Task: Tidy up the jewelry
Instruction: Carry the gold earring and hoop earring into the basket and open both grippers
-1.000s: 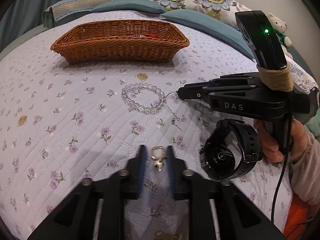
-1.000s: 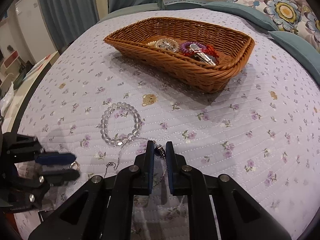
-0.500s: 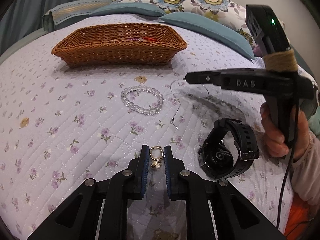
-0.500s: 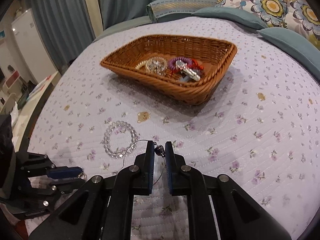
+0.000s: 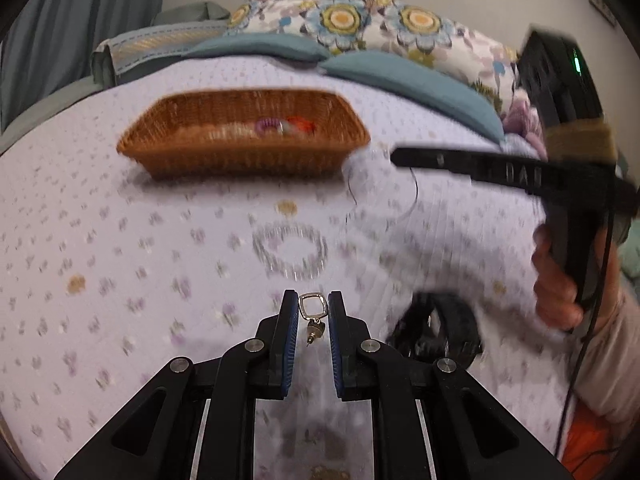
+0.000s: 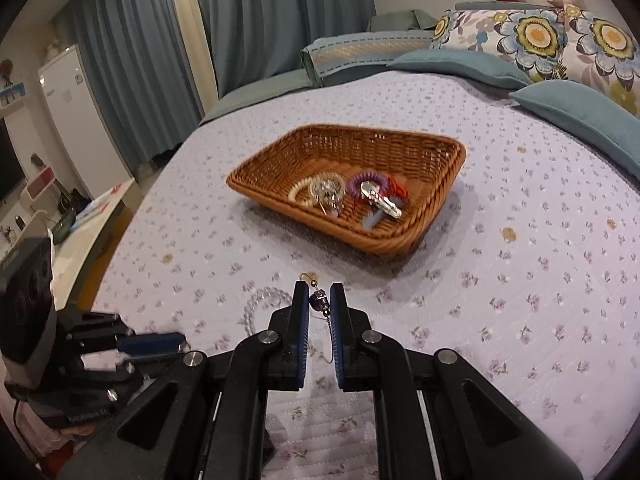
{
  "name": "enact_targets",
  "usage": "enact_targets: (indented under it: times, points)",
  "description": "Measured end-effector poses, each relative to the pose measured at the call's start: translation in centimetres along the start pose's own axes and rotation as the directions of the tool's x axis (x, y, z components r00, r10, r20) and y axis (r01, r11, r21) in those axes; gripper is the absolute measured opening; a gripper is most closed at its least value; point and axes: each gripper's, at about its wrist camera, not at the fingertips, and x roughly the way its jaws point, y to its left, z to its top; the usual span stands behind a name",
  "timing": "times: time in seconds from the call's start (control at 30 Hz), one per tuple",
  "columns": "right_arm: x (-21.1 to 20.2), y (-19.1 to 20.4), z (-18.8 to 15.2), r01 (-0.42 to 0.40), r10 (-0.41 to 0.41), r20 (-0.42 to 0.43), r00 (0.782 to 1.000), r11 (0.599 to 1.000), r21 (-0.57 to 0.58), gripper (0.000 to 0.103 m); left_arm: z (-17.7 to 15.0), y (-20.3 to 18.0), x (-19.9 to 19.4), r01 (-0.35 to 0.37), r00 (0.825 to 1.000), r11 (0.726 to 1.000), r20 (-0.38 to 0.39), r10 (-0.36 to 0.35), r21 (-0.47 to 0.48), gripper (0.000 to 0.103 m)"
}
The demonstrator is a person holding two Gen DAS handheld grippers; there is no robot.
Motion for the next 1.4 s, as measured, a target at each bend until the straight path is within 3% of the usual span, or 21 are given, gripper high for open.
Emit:
enact_targets:
  times: [0.23,0.4,0.67,1.07,1.4]
  points:
    - [-1.9,0.2,2.6,-0.010,0.009,0.060,0.998,1.000,0.013,0.013,6.1,1.9,-2.0,0.003,0.993,1.000,0.115,-0.004,0.008,0.015]
    - [-2.4,0.5,6.6,-0.005,0.006,0.125,0.992,1.000,-0.005,0.013,10.7,3.4,-2.3,0.013,0.984,1.000,0.179,-0.015,0.009,0.015]
    - [2.2,0.5,12.9,0.041,-0.038,0.129,0.991,0.999,-0.019,0.013,17.0,7.7,1.3,0.026,0.976,0.999,0.215,-0.016,-0.044,0.015]
    - [13.2,-2.3,15.8,0.089,-0.089,0.001,0.996,0.995,0.048,0.013,18.2,12.2,8.0,0.017,0.987,0.995,0.163,-0.002,-0.094,0.015]
    - [16.9,-3.8,16.1,0.121,-0.117,-0.059,0.991,0.989,0.081,0.013,17.4,13.3,10.9,0.013,0.991,0.994,0.132,0.001,-0.108,0.015]
